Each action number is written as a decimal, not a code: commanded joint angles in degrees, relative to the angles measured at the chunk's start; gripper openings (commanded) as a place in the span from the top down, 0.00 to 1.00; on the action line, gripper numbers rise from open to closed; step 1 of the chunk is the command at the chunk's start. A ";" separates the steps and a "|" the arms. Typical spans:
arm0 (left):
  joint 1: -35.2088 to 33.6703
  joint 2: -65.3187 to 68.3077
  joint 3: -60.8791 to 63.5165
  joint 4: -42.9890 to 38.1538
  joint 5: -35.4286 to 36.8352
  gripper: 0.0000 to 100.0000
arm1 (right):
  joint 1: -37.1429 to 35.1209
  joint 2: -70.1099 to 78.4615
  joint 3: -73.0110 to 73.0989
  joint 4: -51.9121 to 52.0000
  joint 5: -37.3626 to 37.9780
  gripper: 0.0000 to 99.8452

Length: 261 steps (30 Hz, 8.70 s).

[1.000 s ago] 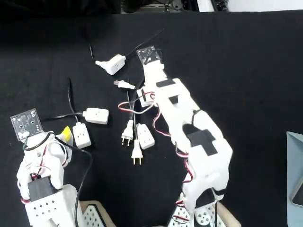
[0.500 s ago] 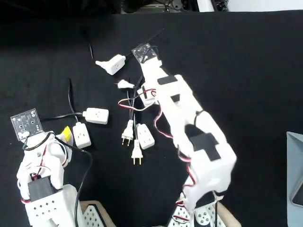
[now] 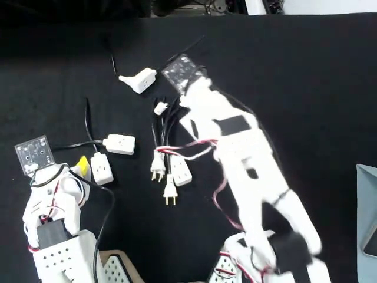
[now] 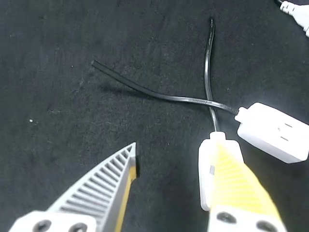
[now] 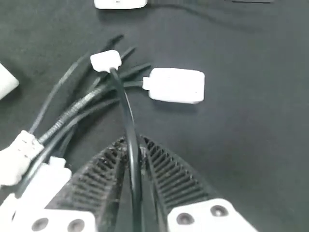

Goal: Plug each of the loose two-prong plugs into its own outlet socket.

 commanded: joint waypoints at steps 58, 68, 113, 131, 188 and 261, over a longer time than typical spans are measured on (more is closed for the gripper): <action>-0.75 -0.35 0.13 -1.93 -1.67 0.75 | -20.84 19.91 -6.11 -19.25 4.40 0.83; -0.75 -0.35 0.22 -1.93 -1.67 0.75 | -20.75 37.14 -17.27 -26.55 5.19 0.70; -0.75 -0.35 0.22 -1.93 -1.67 0.75 | -18.81 53.67 -36.53 -29.36 10.73 0.95; -0.75 -0.35 0.22 -1.93 -1.67 0.75 | -18.99 53.76 -44.53 -11.78 0.97 0.69; -0.66 -0.35 0.31 -1.93 -1.76 0.75 | -16.53 46.11 -57.98 25.32 -5.19 0.99; -0.31 -0.35 0.40 -1.93 -1.76 0.75 | 4.84 20.09 1.27 19.08 -3.96 0.86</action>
